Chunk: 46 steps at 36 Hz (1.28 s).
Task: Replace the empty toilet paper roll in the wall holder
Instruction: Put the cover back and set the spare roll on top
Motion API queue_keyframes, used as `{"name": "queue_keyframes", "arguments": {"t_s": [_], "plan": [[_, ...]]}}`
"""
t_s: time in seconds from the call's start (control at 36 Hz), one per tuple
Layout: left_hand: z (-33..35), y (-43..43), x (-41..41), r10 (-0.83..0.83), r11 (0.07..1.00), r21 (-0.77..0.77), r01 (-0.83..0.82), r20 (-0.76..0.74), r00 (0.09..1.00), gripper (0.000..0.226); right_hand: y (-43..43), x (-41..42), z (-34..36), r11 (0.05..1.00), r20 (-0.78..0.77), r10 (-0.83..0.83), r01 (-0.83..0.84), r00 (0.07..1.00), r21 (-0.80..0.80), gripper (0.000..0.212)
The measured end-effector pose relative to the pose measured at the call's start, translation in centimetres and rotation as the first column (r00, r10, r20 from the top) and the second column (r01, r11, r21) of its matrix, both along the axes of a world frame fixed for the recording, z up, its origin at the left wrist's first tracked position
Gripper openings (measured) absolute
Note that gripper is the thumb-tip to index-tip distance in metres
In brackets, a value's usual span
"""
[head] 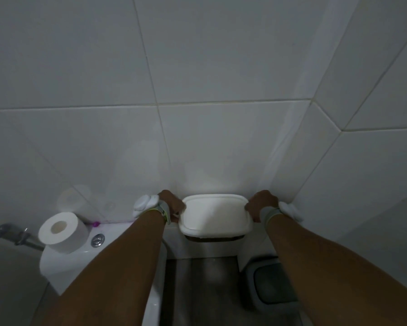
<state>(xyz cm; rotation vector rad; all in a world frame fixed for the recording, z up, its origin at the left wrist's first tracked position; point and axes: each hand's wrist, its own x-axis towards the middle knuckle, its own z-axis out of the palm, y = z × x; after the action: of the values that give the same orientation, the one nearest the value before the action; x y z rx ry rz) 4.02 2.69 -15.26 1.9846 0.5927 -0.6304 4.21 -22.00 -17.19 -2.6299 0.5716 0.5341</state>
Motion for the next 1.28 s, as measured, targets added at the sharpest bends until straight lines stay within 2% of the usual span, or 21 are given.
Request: {"name": "queue_keyframes", "arguments": {"t_s": [0.06,0.14,0.19,0.44,0.83,0.92,1.0,1.11,1.28], "plan": [[0.0,0.2,0.3,0.007,1.0,-0.009,-0.007,0.002,1.0,0.022,0.0,0.1,0.1,1.0,0.006,-0.02,0.02,1.0,-0.001,0.03],[0.1,0.3,0.7,0.021,1.0,-0.021,-0.021,0.004,1.0,0.007,-0.1,0.3,0.3,0.999,0.022,-0.039,0.039,0.999,-0.007,0.035],[0.0,0.4,1.1,0.012,1.0,-0.002,-0.012,0.006,1.0,0.014,-0.2,0.3,0.5,0.999,0.03,-0.038,0.038,0.999,-0.006,0.034],[-0.8,0.1,0.8,0.014,0.997,0.079,-0.017,0.037,0.999,0.019,0.3,0.0,0.5,1.0,0.046,0.007,-0.005,0.999,-0.029,0.034],[-1.9,0.3,1.5,-0.004,0.998,0.067,0.001,0.043,0.999,0.021,0.5,-0.3,1.2,0.997,0.011,-0.059,0.059,0.998,0.053,0.029],[-1.9,0.4,1.6,-0.011,0.997,0.073,0.007,0.045,0.999,0.019,0.6,-0.3,1.3,0.995,0.02,-0.086,0.085,0.996,0.047,0.034],[-2.0,0.3,1.6,-0.005,0.998,0.056,0.003,0.033,0.999,0.009,0.6,-0.4,1.2,0.992,0.025,-0.107,0.105,0.994,0.074,0.029],[-2.3,0.3,1.4,-0.001,0.999,0.04,-0.001,0.045,0.999,0.022,0.8,-0.2,0.8,0.981,0.027,-0.154,0.149,0.988,0.124,0.024],[-1.8,0.2,1.5,-0.009,1.0,0.017,0.009,0.022,1.0,0.023,0.9,-0.3,1.0,0.984,0.053,-0.139,0.132,0.989,0.12,0.022]]}}
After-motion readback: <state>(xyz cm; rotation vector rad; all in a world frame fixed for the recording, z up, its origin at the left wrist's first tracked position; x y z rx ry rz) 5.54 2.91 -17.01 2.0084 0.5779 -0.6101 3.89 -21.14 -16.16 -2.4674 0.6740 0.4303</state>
